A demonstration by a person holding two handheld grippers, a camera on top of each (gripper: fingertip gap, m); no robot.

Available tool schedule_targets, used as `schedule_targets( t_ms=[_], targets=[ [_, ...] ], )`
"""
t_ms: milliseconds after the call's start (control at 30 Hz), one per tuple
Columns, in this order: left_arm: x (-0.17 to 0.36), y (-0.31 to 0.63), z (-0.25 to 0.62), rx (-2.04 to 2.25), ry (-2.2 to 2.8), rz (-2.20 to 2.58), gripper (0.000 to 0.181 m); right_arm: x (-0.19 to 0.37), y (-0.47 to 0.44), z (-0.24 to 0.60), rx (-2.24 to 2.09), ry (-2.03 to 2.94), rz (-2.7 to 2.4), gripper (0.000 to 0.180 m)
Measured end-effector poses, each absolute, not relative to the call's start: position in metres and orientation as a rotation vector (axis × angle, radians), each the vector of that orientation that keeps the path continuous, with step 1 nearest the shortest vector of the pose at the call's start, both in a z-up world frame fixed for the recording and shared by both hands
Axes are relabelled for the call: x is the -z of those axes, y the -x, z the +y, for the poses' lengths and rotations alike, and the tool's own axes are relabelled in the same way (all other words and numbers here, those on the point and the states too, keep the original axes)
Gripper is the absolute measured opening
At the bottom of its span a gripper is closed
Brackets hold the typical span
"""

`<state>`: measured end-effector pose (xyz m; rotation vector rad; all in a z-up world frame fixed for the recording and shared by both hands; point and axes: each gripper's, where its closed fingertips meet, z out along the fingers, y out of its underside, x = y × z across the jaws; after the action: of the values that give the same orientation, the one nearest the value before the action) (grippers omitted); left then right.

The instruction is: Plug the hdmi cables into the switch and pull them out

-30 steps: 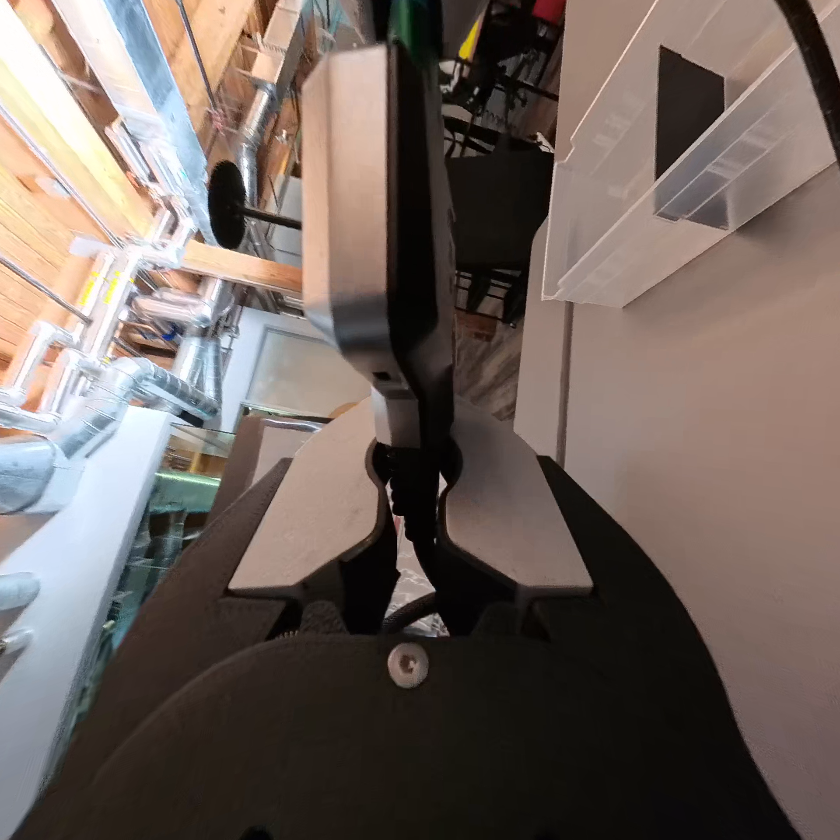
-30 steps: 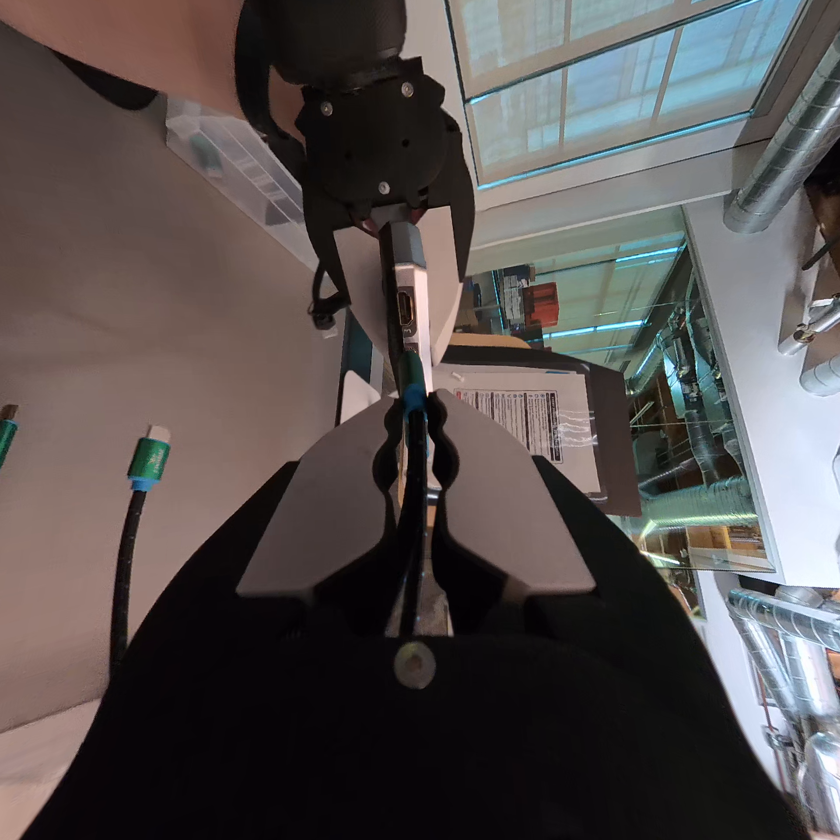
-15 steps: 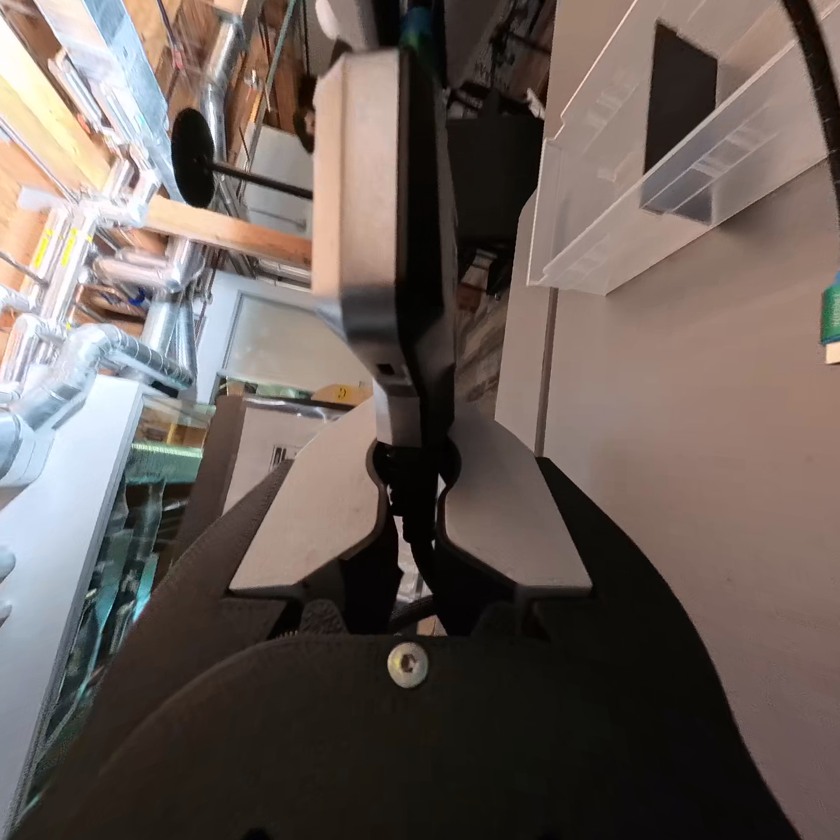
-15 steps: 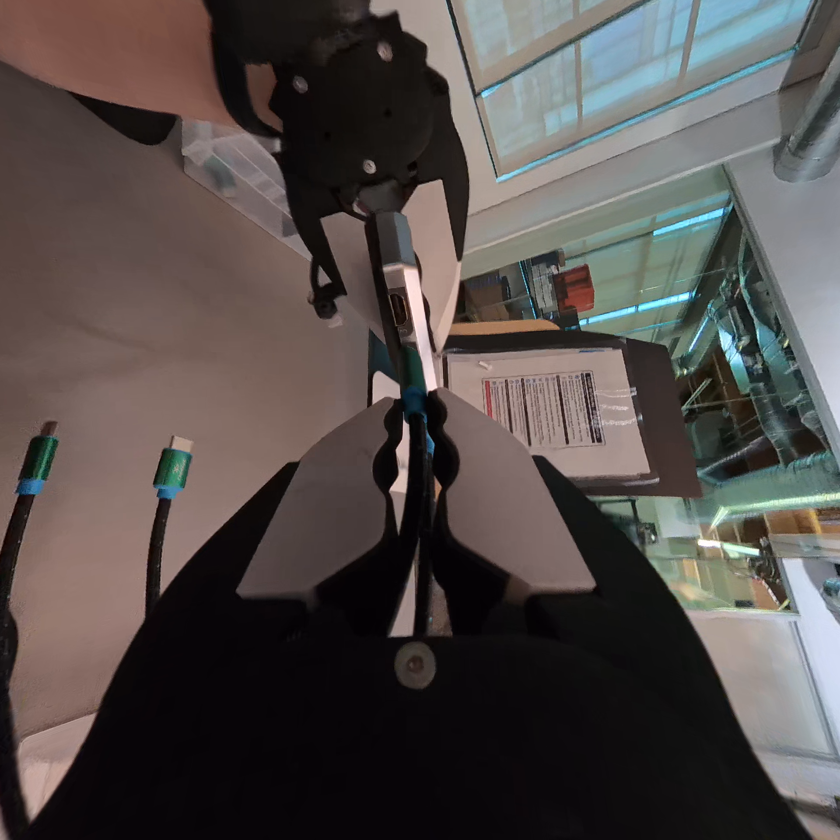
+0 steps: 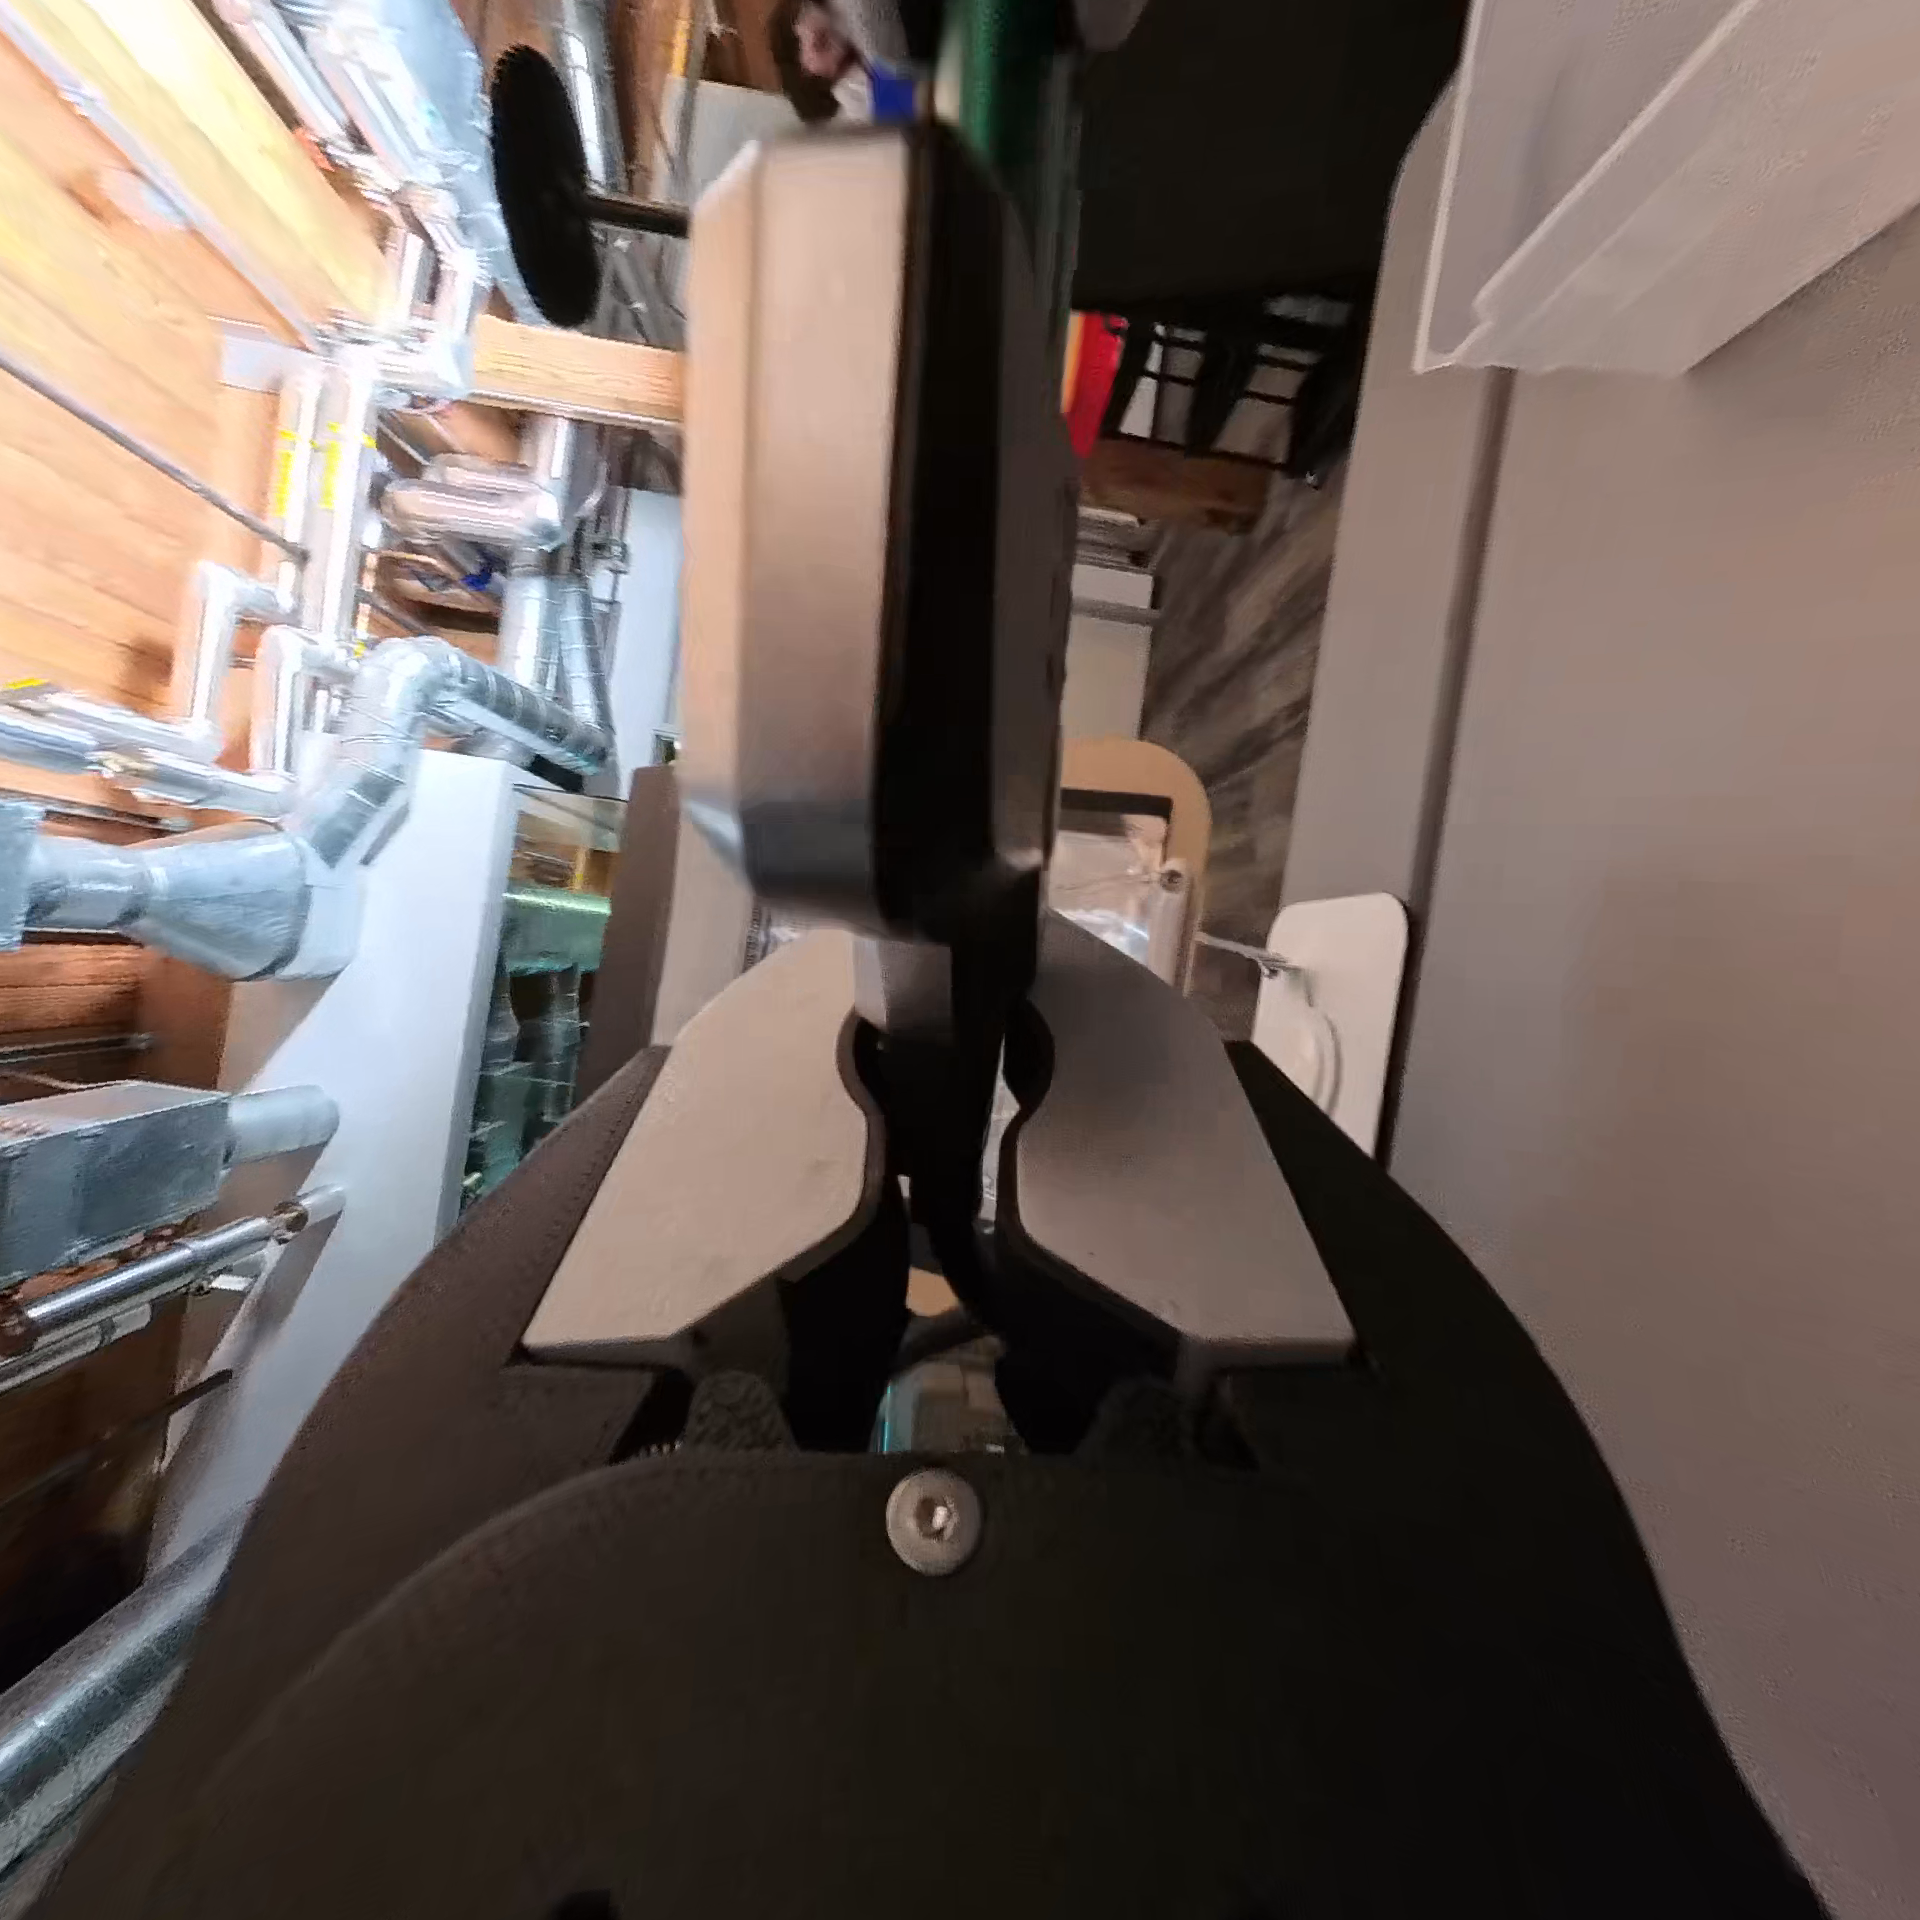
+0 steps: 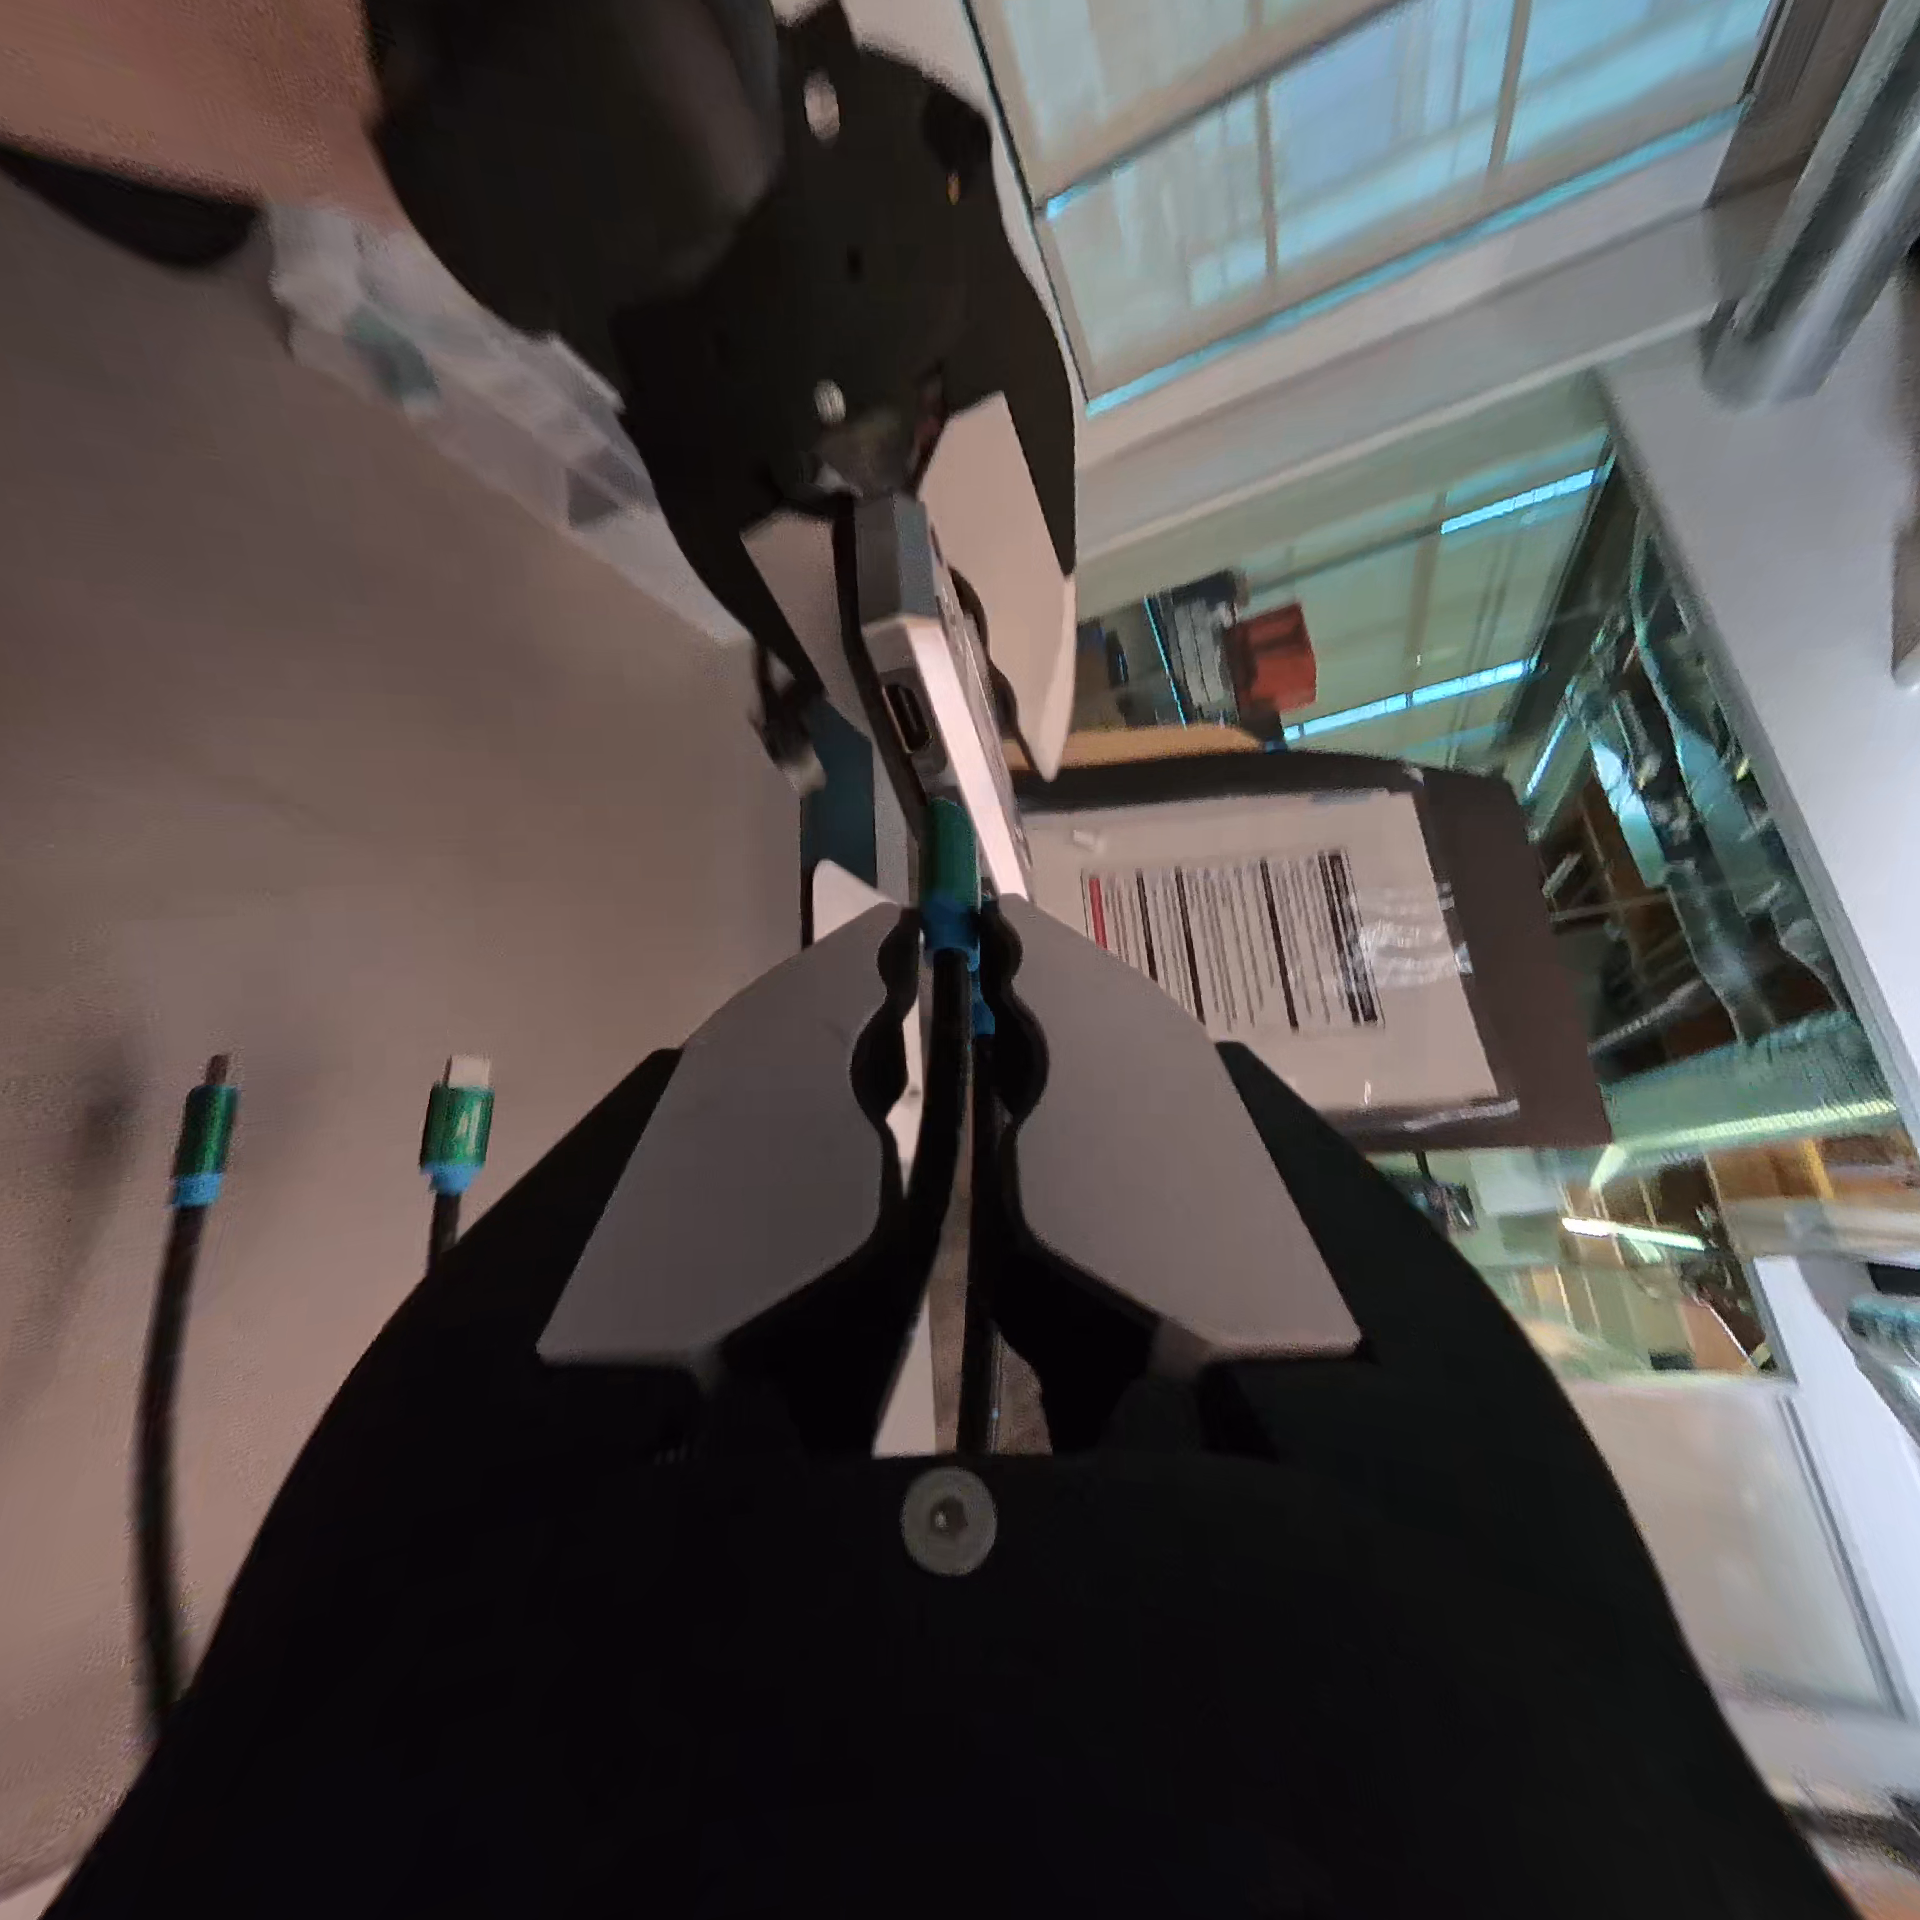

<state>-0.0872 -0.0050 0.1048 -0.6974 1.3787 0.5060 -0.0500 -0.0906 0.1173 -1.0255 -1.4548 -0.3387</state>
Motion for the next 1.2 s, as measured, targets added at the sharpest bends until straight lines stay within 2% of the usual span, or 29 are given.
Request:
schedule_targets(
  t_ms=[33,300,533,600,1200],
  targets=[
    [-0.109,0.09,-0.006,-0.493,0.67,1.358,0.014,-0.121,0.055,-0.096,0.308,1.012,-1.453,0.012],
    [-0.139,0.102,-0.011,-0.536,0.512,1.154,0.013,-0.19,0.017,-0.123,-0.292,1.096,-1.002,0.014],
    [-0.13,0.094,-0.006,-0.681,0.41,1.148,0.014,-0.131,0.011,-0.071,-0.066,1.494,-1.033,0.023],
    [-0.129,0.093,-0.007,-0.702,0.377,1.145,0.014,-0.119,0.02,-0.072,-0.107,1.527,-1.084,0.018],
    [-0.124,0.08,-0.023,-0.731,0.297,1.182,0.014,-0.093,0.022,-0.081,-0.442,1.75,-1.074,0.015]
  ],
)
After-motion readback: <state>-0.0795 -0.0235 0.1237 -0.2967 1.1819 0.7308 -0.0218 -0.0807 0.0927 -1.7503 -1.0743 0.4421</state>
